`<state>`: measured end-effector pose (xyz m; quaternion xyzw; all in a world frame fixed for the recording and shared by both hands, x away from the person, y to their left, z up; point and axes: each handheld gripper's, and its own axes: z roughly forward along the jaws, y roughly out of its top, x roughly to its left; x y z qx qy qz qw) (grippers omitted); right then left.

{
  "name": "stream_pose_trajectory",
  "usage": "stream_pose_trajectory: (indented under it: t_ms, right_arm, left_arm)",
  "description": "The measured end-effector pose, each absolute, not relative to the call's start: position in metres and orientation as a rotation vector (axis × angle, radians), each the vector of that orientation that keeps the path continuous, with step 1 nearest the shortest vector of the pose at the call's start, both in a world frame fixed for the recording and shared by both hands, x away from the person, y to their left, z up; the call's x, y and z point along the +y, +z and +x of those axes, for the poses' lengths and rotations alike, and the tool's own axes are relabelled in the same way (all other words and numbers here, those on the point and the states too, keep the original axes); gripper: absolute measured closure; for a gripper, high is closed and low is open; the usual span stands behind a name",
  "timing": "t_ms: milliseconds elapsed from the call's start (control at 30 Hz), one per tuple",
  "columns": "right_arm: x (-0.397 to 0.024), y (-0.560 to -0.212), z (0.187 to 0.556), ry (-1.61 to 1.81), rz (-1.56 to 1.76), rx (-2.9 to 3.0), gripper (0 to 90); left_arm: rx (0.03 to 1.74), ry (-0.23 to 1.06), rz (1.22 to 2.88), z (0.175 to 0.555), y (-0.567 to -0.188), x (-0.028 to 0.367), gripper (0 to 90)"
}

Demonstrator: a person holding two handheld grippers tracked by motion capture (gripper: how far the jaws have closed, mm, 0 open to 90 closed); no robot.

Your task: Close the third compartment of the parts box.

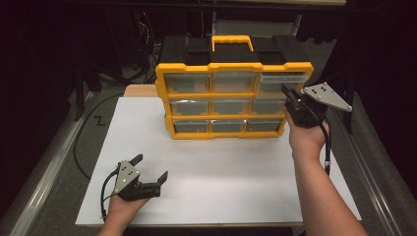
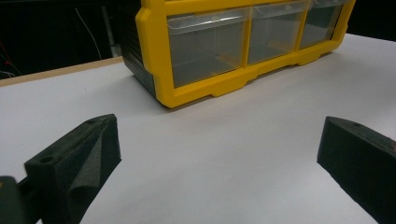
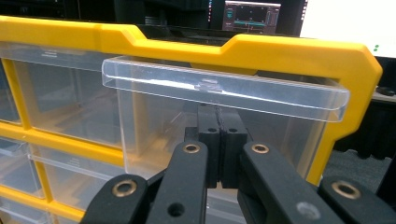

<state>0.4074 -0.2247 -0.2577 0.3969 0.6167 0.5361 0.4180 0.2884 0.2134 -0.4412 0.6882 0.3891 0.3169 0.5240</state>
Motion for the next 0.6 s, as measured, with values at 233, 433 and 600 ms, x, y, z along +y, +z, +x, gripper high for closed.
stream_pose_trajectory:
  t_ms: [233, 433, 600]
  right_arm:
    - [-0.223, -0.256, 0.414, 1.331, 1.000, 1.546, 90.0]
    - [-0.221, -0.256, 0.419, 1.323, 1.006, 1.544, 90.0]
    - [-0.219, -0.256, 0.425, 1.317, 1.011, 1.542, 90.0]
  left_arm:
    - [0.931, 0.758, 1.647, 0.289, -0.441, 0.214, 0.4]
    - [0.932, 0.758, 1.646, 0.288, -0.441, 0.214, 0.4]
    - [0.934, 0.759, 1.641, 0.288, -0.441, 0.215, 0.4]
